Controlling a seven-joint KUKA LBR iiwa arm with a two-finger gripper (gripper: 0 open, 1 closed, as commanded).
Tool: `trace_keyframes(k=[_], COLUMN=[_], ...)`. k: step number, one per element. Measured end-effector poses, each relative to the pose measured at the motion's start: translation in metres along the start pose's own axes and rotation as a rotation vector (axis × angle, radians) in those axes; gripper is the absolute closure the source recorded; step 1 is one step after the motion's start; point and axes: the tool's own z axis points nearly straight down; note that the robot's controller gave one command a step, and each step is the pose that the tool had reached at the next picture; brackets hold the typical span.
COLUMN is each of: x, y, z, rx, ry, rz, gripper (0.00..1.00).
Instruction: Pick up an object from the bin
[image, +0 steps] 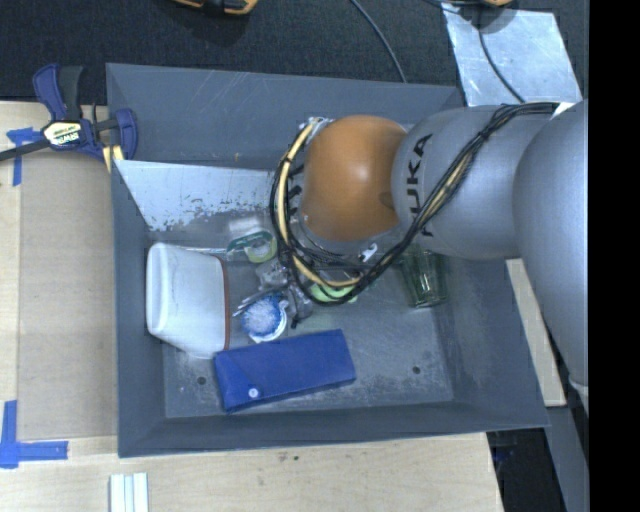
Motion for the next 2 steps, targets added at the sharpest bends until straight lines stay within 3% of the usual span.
trace_keyframes(k=[2], x=[-0.002], y=[-0.001], z=[-0.062], rx=[0.002], ry=[-0.006], rz=[0.003], gripper=[1.0])
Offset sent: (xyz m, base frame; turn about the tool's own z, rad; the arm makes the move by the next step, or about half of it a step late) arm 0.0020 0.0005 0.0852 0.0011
